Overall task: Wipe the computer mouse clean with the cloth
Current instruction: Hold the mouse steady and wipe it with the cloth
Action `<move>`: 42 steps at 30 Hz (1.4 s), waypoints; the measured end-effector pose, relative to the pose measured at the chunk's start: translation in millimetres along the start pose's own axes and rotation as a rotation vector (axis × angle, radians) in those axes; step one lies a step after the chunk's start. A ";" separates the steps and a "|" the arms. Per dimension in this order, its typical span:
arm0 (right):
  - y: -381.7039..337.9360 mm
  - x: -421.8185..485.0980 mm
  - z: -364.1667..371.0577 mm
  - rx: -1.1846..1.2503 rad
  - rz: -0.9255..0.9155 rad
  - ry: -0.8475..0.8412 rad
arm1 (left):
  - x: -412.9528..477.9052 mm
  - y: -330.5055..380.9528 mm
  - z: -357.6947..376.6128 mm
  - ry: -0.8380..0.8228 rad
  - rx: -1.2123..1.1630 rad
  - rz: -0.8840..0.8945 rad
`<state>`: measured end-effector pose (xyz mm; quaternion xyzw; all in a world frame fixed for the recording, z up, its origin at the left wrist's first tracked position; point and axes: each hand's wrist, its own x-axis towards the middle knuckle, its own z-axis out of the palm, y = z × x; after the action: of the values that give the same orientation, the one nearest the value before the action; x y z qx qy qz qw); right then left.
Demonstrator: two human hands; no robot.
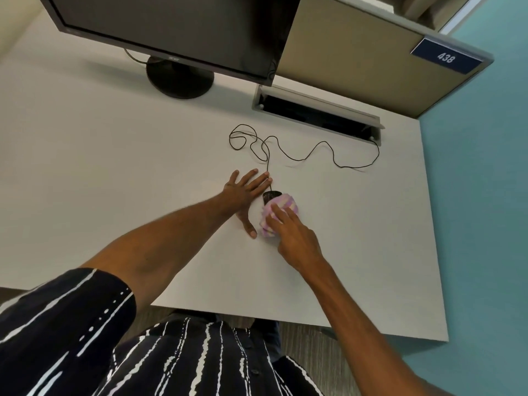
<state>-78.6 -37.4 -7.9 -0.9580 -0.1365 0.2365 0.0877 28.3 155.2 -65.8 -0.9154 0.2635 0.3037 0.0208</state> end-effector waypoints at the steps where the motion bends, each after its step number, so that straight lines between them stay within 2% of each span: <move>1: -0.8 -6.3 -2.1 0.040 0.030 -0.060 | -4.0 -0.1 -4.8 -0.012 -0.032 0.005; 3: 4.2 -16.6 -4.2 0.121 0.026 -0.018 | -3.7 -0.2 -3.2 -0.023 -0.020 -0.006; 4: 5.1 -16.9 -10.6 0.147 -0.011 0.082 | -1.6 -0.4 -1.9 -0.030 -0.028 -0.013; 6: 5.6 -7.0 -20.9 0.102 -0.023 0.233 | -1.3 1.6 -5.2 -0.036 -0.034 -0.002; 8: 3.3 9.9 -27.9 0.080 -0.032 0.268 | -0.7 0.4 -4.4 -0.035 -0.023 -0.007; 17: -13.3 52.1 -6.5 0.085 -0.021 0.025 | 0.6 3.0 -9.9 -0.101 0.004 -0.021; 20: -9.9 41.1 1.7 -0.106 -0.039 0.055 | -1.6 2.0 -8.2 -0.078 -0.004 -0.011; 22: -8.6 30.8 5.0 -0.097 -0.051 0.089 | -2.2 1.5 -7.4 -0.046 -0.021 0.000; 26: -9.5 5.8 19.2 -0.225 -0.184 -0.036 | -2.7 3.6 -9.2 -0.048 0.012 -0.011; 27: -7.4 -2.6 20.6 -0.172 -0.207 0.003 | -2.5 4.5 -8.8 -0.046 0.023 -0.019; 29: 1.8 -18.0 21.5 -0.049 -0.242 0.190 | -2.9 5.0 -6.1 -0.023 0.030 -0.023; 31: 10.9 -26.3 18.7 0.022 -0.176 0.361 | -4.1 3.5 -3.7 -0.008 -0.001 -0.016; 35: 22.7 -2.9 -7.5 0.088 -0.001 0.450 | -4.2 3.1 -6.8 -0.039 -0.029 -0.007; 37: 26.7 15.4 -21.2 0.109 -0.009 0.412 | -3.9 4.3 -7.7 -0.042 -0.025 -0.012; 42: 18.9 50.1 -23.1 0.047 -0.039 0.127 | -3.4 5.1 -7.6 -0.058 -0.027 -0.018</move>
<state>-20.9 -42.5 -13.6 -0.9659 -0.1439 0.1767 0.1231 27.6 151.0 -57.0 -0.9086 0.2505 0.3337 0.0188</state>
